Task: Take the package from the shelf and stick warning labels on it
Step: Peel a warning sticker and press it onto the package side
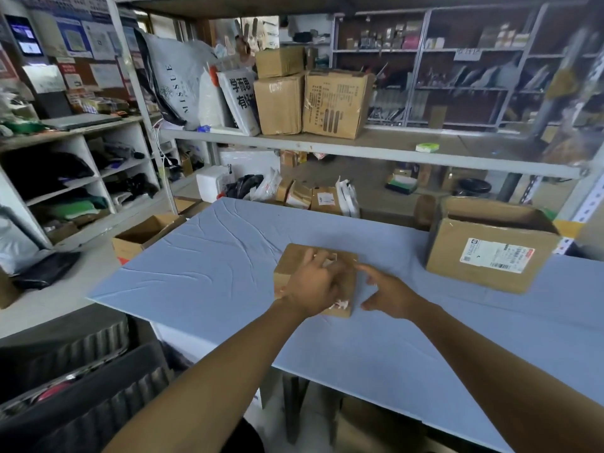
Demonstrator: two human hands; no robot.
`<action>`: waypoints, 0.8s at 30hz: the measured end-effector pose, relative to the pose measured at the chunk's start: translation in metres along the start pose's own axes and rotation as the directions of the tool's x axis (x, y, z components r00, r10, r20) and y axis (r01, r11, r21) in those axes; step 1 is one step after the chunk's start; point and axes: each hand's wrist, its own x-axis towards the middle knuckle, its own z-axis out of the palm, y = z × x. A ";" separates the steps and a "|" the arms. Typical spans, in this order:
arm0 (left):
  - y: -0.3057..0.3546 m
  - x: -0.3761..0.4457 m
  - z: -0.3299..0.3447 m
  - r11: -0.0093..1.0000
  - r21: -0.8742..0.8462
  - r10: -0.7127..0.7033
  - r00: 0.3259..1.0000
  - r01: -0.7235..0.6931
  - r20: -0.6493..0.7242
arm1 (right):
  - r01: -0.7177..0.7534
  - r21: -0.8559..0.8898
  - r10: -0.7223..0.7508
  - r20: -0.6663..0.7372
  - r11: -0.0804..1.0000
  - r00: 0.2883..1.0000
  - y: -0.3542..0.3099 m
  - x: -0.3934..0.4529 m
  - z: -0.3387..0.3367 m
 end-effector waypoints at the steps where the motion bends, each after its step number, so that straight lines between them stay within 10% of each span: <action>1: 0.010 0.002 0.006 0.997 -0.067 0.034 0.999 -0.035 -0.017 | -0.021 -0.013 0.021 -0.015 1.000 1.000 0.008 -0.002 -0.004; 9: 0.085 0.018 0.083 0.899 -0.438 0.076 0.991 -0.020 0.109 | -0.281 -0.034 0.273 -0.155 0.959 0.950 0.073 -0.010 -0.014; 16: 0.055 0.049 0.128 0.857 -0.420 -0.271 0.954 0.300 0.128 | -0.388 0.048 0.386 -0.272 0.920 0.881 0.089 0.023 -0.009; 24: 0.036 0.093 0.147 0.871 -0.386 -0.265 0.953 0.303 0.150 | -0.523 -0.003 0.483 -0.381 0.852 0.789 0.086 0.057 0.006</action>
